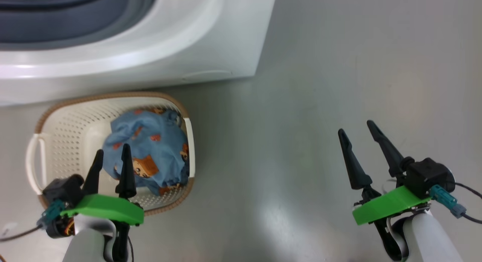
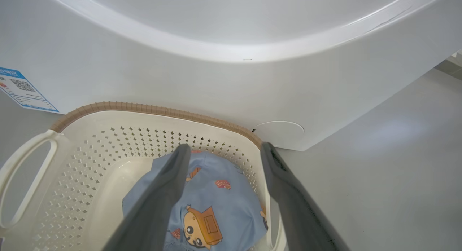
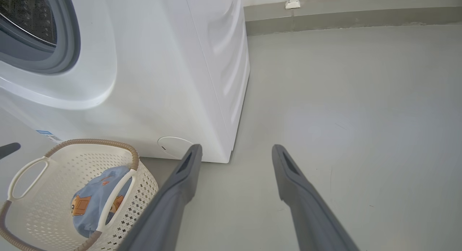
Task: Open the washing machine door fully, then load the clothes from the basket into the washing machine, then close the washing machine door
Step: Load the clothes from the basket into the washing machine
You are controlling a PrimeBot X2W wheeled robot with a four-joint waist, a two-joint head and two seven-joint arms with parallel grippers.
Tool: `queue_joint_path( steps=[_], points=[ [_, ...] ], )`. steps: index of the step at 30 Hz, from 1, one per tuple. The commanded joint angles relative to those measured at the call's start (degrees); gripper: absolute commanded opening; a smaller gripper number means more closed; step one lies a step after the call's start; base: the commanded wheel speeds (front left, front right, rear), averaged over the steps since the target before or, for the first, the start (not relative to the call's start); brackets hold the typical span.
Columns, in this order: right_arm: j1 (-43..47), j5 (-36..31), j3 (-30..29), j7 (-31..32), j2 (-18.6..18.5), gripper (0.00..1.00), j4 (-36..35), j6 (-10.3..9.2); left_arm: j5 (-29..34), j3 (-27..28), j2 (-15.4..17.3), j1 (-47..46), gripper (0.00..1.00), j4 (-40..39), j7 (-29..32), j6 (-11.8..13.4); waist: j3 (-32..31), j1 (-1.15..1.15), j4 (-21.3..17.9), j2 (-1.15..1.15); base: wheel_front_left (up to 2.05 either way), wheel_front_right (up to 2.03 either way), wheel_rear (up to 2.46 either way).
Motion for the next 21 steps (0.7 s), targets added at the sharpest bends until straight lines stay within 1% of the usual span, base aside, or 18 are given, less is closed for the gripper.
queue_joint_path(
  steps=[1,5,10,14,16,17,21],
  points=[
    [0.06,0.46,1.35,-0.69,-0.3,1.0,-1.51,0.35,-0.17,1.46,1.14,-0.46,1.0,0.34,-0.29,-0.35,4.31,-0.01,-1.74,0.0,0.0,0.0,0.0],
    [-0.66,0.42,1.4,-0.69,-0.15,1.0,-2.29,0.35,-1.48,-0.02,2.07,-4.48,1.0,6.04,-0.29,-0.57,7.4,-0.01,-2.75,0.0,0.0,0.0,0.0],
    [-0.88,0.5,0.72,-0.69,-0.02,1.0,-3.17,0.35,-5.66,-4.07,5.1,-8.29,1.0,10.45,-0.29,-0.61,10.45,-0.01,-3.34,0.0,0.0,0.0,0.0],
    [-1.14,0.49,0.21,-0.69,-0.05,1.0,-3.86,0.35,-8.67,-7.64,6.8,-11.16,1.0,15.88,-0.23,-0.61,12.09,-0.01,-3.46,0.0,0.0,0.0,0.0],
    [-1.26,0.43,0.21,-0.69,0.05,1.0,-4.22,0.35,-10.51,-9.19,7.28,-12.65,1.0,18.26,0.45,-0.62,12.86,-0.01,-3.57,0.0,0.0,0.0,0.0],
    [-1.41,0.4,0.35,-0.69,0.14,1.0,-4.51,0.35,-12.61,-10.32,7.73,-14.09,1.0,20.0,1.24,-0.62,13.77,-0.01,-3.71,0.0,0.0,0.0,0.0],
    [-1.68,0.52,0.26,-0.69,0.14,1.0,-4.79,0.35,-15.14,-12.7,9.16,-17.47,1.0,23.02,2.36,-0.62,15.79,-0.01,-4.0,0.0,0.0,0.0,0.0]
  ],
)
